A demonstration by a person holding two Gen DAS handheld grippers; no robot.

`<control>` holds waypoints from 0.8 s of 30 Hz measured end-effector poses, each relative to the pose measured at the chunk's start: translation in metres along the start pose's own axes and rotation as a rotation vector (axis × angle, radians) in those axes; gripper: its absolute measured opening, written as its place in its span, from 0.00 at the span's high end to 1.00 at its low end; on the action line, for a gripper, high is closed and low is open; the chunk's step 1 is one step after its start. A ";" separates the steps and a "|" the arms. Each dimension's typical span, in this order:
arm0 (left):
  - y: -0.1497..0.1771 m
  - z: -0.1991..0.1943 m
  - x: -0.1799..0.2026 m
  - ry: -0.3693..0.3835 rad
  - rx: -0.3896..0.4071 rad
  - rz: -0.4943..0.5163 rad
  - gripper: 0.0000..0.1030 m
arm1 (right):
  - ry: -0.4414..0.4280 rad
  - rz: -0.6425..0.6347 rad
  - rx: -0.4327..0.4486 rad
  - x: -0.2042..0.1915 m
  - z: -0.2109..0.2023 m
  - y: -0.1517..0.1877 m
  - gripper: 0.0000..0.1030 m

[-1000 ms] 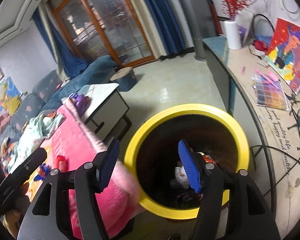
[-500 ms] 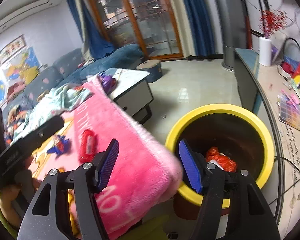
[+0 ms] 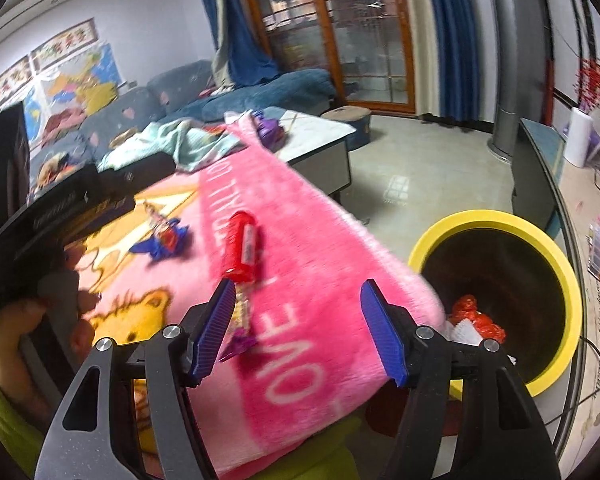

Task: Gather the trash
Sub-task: 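Move both grippers back over the remaining wrappers on the blanket, then grasp the red-white candy packet with the left gripper while the right grasps the small candy packet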

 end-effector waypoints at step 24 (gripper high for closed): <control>0.001 0.008 -0.124 -0.094 -0.030 -0.244 0.25 | -0.014 -0.075 -0.136 -0.032 0.057 0.021 0.39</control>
Point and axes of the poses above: each gripper's, at about its wrist camera, not at the fingertips, and z roughly the way its jaws point, x to its right, y to its underside, the point moved 8 cm from there along z, roughly the way its jaws point, and after that the axes turned 4 degrees about -x, right-handed, at the moved point
